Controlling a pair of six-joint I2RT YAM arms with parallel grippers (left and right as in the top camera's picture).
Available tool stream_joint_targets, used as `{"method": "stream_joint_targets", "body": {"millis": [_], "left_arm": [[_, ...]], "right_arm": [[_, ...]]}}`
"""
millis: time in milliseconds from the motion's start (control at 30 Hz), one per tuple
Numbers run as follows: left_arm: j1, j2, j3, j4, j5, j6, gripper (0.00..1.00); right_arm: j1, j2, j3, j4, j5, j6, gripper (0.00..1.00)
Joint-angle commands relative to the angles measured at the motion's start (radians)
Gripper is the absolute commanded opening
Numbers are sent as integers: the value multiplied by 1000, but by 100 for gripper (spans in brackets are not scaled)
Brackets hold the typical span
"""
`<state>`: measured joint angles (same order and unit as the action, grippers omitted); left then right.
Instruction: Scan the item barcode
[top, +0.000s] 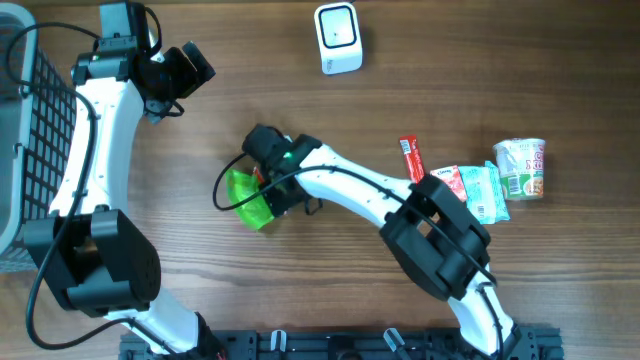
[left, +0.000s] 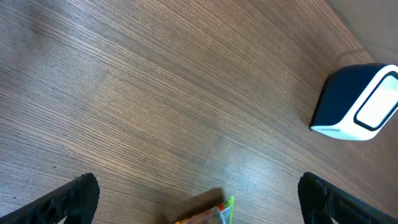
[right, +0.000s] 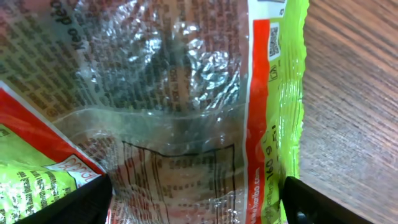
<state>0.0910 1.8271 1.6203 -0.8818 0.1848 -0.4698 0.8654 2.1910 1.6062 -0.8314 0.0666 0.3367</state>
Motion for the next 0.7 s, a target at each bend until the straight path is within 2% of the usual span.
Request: {"method": "stream_joint_targets", "body": {"millis": [0,33,67,100,133,167,367,467,567,600,667], "left_arm": [[4,0,3,1,5,-2,100],[4,0,3,1,5,-2,100],[4,0,3,1,5,-2,100],[4,0,3,1,5,-2,100],[4,0,3,1,5,-2,100],[4,0,3,1,5,-2,100],[4,0,3,1,5,-2,100],[4,0,3,1,5,-2,100],[4,0,3,1,5,-2,100],[4,0,3,1,5,-2,100],[4,0,3,1,5,-2,100]], "right_arm": [[-21,18,-10,23,-65,-43,78],[-21,18,-10,27,-72,-60,52],[-21,18,-10,26,-72,-60,36],[-21,18,-10,23,-72,-60,24],[-21,18,-10,21,-72,-60,19],[-21,18,-10,19,-72,-60,4],[-28,-10,-8,12,-83,-61,4],[-66,-83,-8,23,-201,-101,4],[-128,-102,-12,-74,-200,-139,4],[-141,-102,-13,-116,-165,-141,19],[-154,-102,-13,-157,-116,-157,29]]}}
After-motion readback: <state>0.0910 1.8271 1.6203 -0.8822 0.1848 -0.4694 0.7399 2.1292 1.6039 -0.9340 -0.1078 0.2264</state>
